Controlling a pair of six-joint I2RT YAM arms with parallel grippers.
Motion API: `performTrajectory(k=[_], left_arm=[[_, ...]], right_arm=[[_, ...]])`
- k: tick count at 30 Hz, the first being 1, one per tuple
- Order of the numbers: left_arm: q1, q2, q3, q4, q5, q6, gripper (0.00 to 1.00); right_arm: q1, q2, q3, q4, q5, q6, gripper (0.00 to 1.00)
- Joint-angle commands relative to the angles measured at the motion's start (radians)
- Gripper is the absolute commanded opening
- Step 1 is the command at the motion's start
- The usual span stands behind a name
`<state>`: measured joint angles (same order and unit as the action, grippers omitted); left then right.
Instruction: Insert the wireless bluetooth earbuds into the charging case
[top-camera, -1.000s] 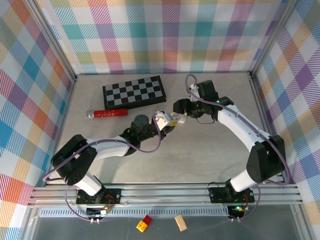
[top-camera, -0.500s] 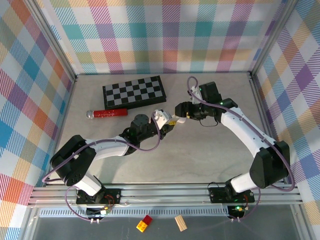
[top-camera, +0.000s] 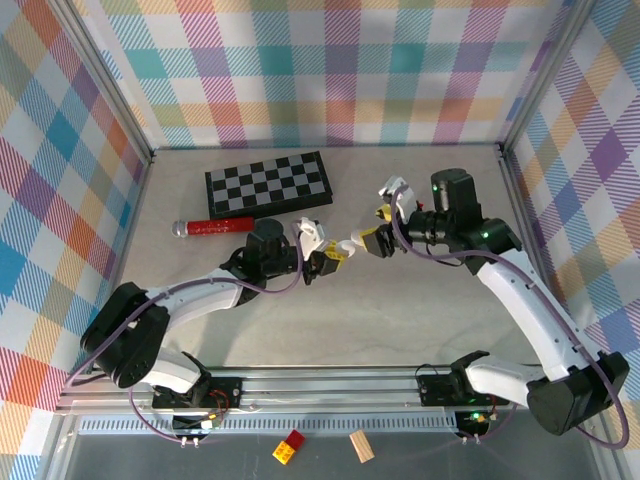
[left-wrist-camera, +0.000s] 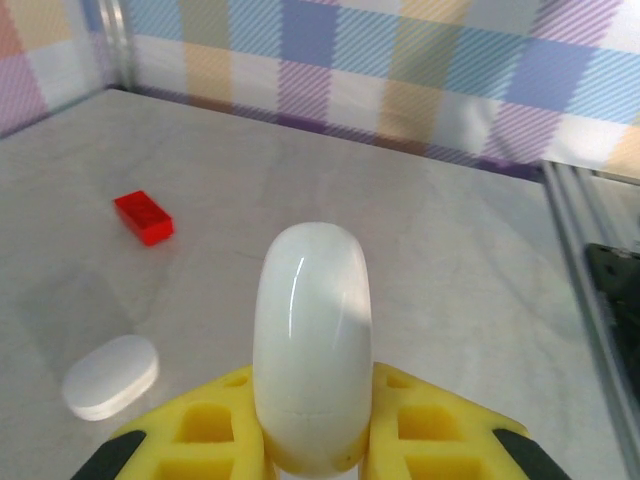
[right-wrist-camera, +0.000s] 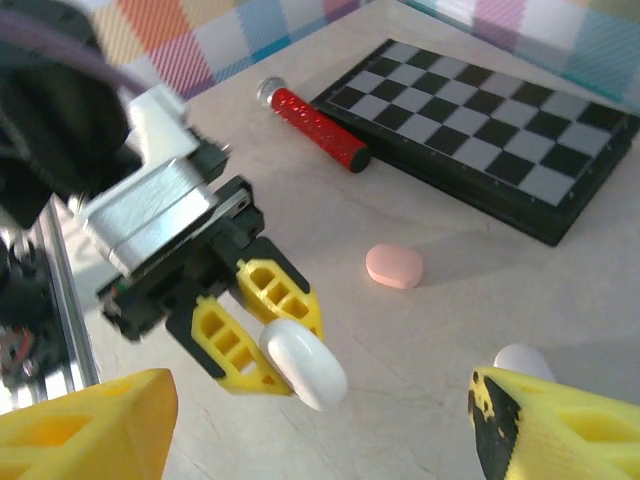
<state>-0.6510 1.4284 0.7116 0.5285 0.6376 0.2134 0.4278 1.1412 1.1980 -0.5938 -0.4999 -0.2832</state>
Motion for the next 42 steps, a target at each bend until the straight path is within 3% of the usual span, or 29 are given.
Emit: performTrajectory(k=[1,7,20,27,30,36,42], left_arm=[[0.019,-0.040,0.024,-0.037,0.134,0.016,0.19],[0.021,-0.064,0.040,-0.094,0.175,0.037,0.19],[0.021,-0.070,0.024,0.005,0.189,-0.020,0.19],[0.021,-0.070,0.022,0.024,0.192,-0.034,0.19],[0.021,-0.063,0.022,0.034,0.198,-0.042,0.19],[0.021,-0.060,0.020,0.042,0.191,-0.052,0.19],[0.021,-0.062,0.012,0.056,0.168,-0.058,0.23]], right_arm=[[0.012,-0.008,0.019,-0.080,-0.114,-0.299,0.76],[0.031,0.069,0.056,-0.152,-0.209,-0.389,0.72],[0.072,0.222,0.063,-0.195,-0.230,-0.409,0.55],[0.077,0.247,0.058,-0.189,-0.221,-0.404,0.54],[0.077,0.246,0.057,-0.187,-0.214,-0.403,0.38],[0.077,0.236,0.054,-0.192,-0.213,-0.399,0.19],[0.077,0.223,0.039,-0.173,-0.213,-0.390,0.16]])
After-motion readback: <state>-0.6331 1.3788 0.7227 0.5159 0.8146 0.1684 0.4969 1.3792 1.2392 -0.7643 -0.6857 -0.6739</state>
